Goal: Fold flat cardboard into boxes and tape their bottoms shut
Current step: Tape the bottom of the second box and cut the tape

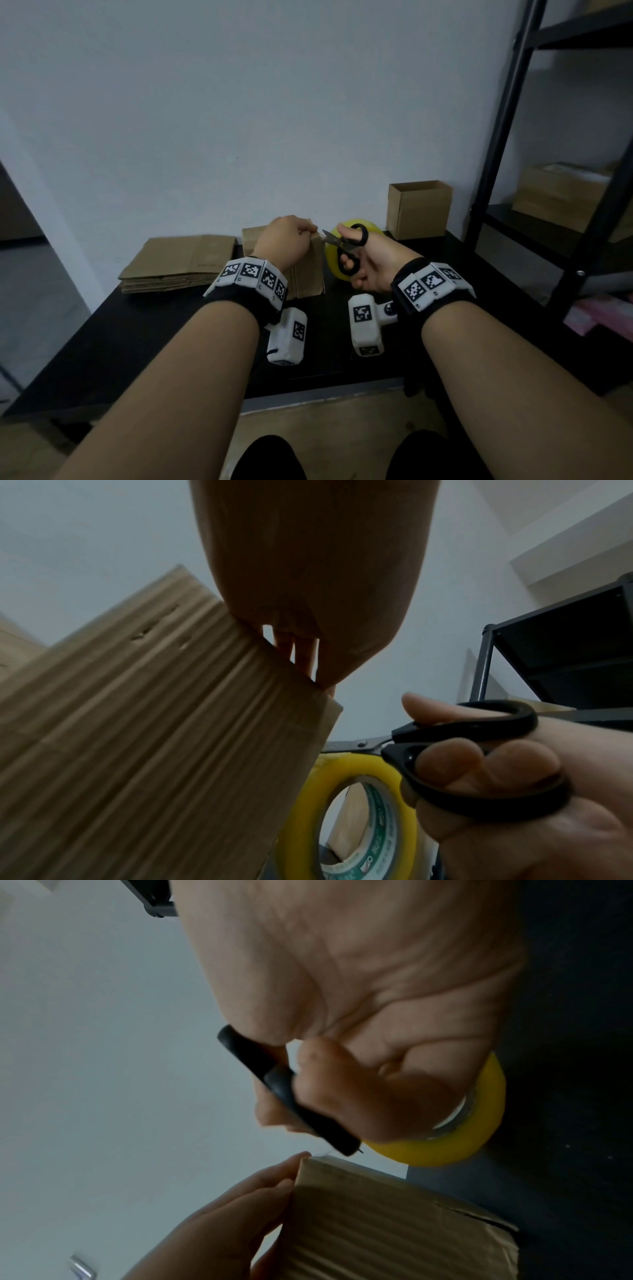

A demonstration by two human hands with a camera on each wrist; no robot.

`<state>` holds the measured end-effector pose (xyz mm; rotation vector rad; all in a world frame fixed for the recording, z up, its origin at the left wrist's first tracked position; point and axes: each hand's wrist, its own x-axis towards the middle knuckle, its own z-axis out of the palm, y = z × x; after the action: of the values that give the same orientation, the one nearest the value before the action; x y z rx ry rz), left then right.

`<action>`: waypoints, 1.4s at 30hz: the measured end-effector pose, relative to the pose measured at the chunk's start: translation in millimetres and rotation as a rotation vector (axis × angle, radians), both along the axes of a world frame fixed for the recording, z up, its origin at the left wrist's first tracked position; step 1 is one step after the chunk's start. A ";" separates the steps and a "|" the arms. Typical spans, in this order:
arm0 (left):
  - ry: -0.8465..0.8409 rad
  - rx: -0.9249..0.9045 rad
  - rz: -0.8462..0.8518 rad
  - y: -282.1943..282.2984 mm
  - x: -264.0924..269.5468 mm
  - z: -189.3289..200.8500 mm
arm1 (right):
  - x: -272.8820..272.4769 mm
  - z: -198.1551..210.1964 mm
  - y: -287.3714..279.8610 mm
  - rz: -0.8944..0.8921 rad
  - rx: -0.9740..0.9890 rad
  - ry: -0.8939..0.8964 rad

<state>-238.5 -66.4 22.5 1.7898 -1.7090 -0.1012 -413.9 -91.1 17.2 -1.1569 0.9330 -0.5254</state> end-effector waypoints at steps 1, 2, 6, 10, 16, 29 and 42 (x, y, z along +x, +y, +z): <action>0.025 -0.008 0.011 0.2 -1.1 0.5 | -0.2 0.2 -0.2 -0.001 0.002 0.001; 0.045 -0.012 0.022 0.6 -2.6 1.1 | -0.6 0.4 -0.4 -0.002 0.001 0.001; 0.090 -0.015 0.055 0.5 -4.8 3.3 | -4.6 1.2 -1.5 -0.003 -0.016 0.008; 0.036 -0.016 0.072 -2.4 -4.1 1.8 | -10.0 2.9 -3.4 0.011 -0.035 0.015; -0.185 -0.051 0.140 -5.2 -17.1 -4.8 | -13.7 4.7 -8.5 0.016 -0.044 0.003; -0.450 0.082 0.312 -29.6 -47.2 -9.8 | -45.8 7.3 -26.2 -0.062 -0.027 -0.063; -0.512 0.317 0.351 -61.4 -69.6 -5.8 | -67.1 5.8 -31.9 -0.055 -0.017 -0.138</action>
<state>-308.1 -127.8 16.6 2.4906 -1.7464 0.2740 -481.1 -123.0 22.9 -1.0986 0.8447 -0.6510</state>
